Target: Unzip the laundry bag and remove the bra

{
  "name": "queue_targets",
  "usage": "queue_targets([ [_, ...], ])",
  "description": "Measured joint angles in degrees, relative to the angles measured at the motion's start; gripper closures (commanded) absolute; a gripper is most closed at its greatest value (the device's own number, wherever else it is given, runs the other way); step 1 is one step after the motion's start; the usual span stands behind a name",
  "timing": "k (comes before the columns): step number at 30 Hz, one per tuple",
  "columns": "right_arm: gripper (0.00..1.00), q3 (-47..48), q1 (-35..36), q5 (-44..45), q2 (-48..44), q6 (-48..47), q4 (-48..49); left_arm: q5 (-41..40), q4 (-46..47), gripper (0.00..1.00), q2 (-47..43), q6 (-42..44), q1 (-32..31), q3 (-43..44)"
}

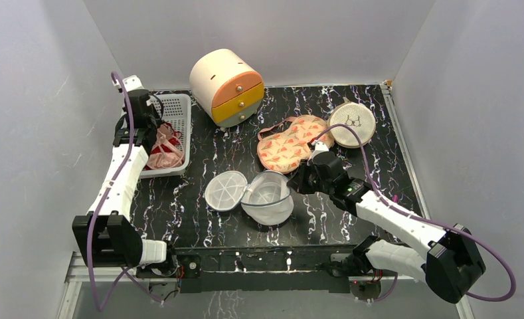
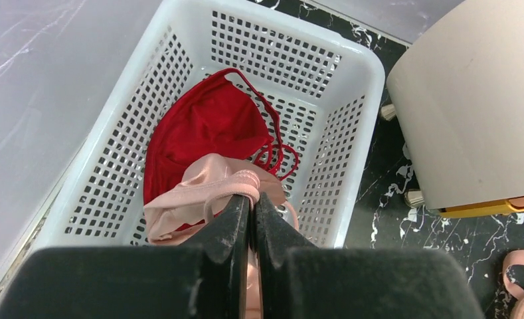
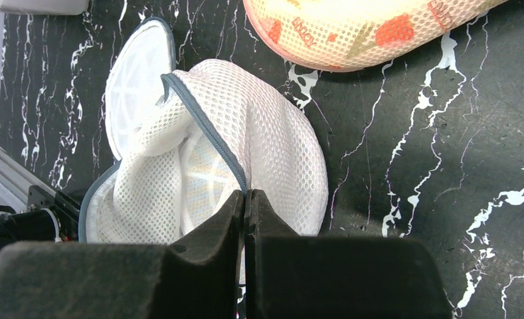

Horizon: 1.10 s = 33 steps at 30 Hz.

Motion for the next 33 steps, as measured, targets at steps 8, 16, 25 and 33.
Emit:
queue_targets([
  [8, 1.00, 0.1, 0.0, -0.3, 4.0, 0.0, 0.2, 5.4, 3.9, 1.00, 5.6, 1.6, 3.7, -0.4],
  [16, 1.00, 0.1, 0.0, -0.5, 4.9, -0.1, 0.6, 16.8, 2.9, 0.46, 14.6, -1.7, 8.2, 0.4],
  [25, 1.00, 0.1, 0.0, -0.1, 2.5, -0.1, 0.1, 18.8, 0.1, 0.02, 16.1, -5.8, 12.7, 2.6],
  [33, 1.00, 0.1, 0.0, 0.4, 0.7, -0.3, -0.7, 17.3, 0.9, 0.02, 8.9, -6.1, 11.1, 1.2],
])
